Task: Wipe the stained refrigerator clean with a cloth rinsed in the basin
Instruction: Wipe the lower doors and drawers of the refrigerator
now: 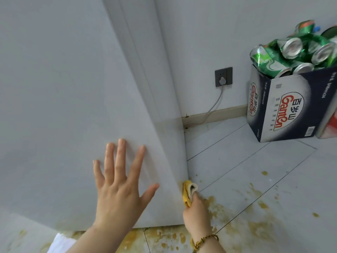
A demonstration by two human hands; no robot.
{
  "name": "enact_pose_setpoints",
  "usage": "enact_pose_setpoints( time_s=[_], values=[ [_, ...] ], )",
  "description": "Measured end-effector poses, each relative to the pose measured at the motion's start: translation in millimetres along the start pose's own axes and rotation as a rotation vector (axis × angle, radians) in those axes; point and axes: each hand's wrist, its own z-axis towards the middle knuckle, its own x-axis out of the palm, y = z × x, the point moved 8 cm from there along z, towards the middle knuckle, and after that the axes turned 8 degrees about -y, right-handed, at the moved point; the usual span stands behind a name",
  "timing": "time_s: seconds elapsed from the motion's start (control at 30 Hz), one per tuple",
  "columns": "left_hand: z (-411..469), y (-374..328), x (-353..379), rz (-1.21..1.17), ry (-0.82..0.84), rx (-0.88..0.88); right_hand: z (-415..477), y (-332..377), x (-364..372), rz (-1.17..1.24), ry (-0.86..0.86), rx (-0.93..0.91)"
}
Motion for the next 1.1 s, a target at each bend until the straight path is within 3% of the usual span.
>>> enact_pose_setpoints(
  time_s=[0.2,0.27,0.4,0.6,0.8,1.1],
  values=[
    [-3,0,12,0.048,-0.022,0.02,-2,47,-24,0.279,-0.297,-0.385],
    [-2,-1,15,0.059,-0.022,0.02,14,24,-12,0.222,-0.229,-0.326],
    [-2,-3,21,0.097,-0.027,0.059,31,-44,25,0.079,0.092,0.08],
    [-8,-6,28,0.118,-0.069,0.078,43,-81,43,-0.041,0.288,0.312],
    [-9,-2,31,0.084,-0.089,0.061,47,-79,39,-0.114,0.289,0.32],
    [-7,-1,34,-0.013,-0.074,0.033,22,15,-8,0.16,0.159,0.081]
  ],
)
